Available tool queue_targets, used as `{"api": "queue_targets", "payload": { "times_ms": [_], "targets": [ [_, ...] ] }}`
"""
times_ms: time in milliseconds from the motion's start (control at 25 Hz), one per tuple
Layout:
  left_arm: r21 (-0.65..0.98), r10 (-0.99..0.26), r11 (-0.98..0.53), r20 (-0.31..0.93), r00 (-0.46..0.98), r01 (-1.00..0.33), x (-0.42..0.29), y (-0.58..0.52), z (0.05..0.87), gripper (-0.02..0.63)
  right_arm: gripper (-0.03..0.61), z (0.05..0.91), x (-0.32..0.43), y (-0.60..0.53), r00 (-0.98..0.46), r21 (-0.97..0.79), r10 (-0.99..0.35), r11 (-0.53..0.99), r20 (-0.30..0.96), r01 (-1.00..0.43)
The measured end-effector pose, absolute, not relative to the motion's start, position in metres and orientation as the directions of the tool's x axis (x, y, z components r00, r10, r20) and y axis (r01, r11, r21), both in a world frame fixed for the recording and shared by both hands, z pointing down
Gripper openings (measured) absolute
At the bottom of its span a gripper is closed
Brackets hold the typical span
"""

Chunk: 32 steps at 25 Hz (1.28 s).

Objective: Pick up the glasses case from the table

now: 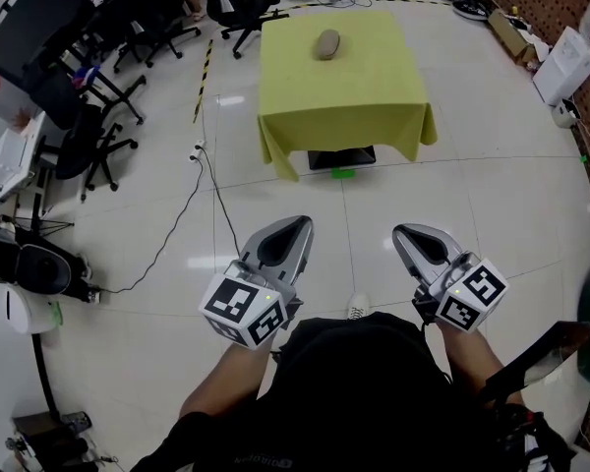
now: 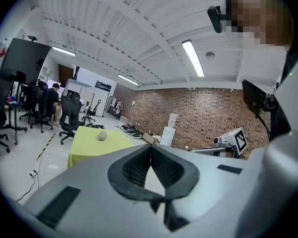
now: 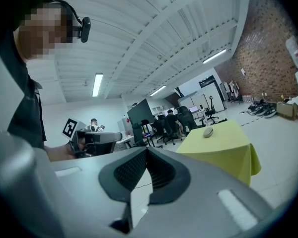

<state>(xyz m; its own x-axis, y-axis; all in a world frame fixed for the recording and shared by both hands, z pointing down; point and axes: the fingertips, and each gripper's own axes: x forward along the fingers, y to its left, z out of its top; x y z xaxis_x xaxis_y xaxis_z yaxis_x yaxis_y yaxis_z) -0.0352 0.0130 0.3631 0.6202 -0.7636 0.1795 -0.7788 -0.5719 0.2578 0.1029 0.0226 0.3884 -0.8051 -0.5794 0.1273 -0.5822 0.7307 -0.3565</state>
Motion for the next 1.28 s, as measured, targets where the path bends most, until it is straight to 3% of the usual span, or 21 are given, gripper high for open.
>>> {"api": "queue_targets", "payload": {
  "times_ms": [560, 1280],
  "targets": [
    [0.215, -0.808, -0.520, 0.189, 0.558, -0.827, -0.008, -0.012, 0.357, 0.008, 0.002, 0.391, 0.145, -0.007, -0.825, -0.363, -0.558, 0.752, 0.092, -0.549],
    [0.222, -0.818, -0.503, 0.188, 0.543, -0.835, -0.010, -0.026, 0.367, 0.006, 0.002, 0.404, 0.148, -0.019, -0.824, -0.376, -0.557, 0.745, 0.102, -0.551]
  ]
}}
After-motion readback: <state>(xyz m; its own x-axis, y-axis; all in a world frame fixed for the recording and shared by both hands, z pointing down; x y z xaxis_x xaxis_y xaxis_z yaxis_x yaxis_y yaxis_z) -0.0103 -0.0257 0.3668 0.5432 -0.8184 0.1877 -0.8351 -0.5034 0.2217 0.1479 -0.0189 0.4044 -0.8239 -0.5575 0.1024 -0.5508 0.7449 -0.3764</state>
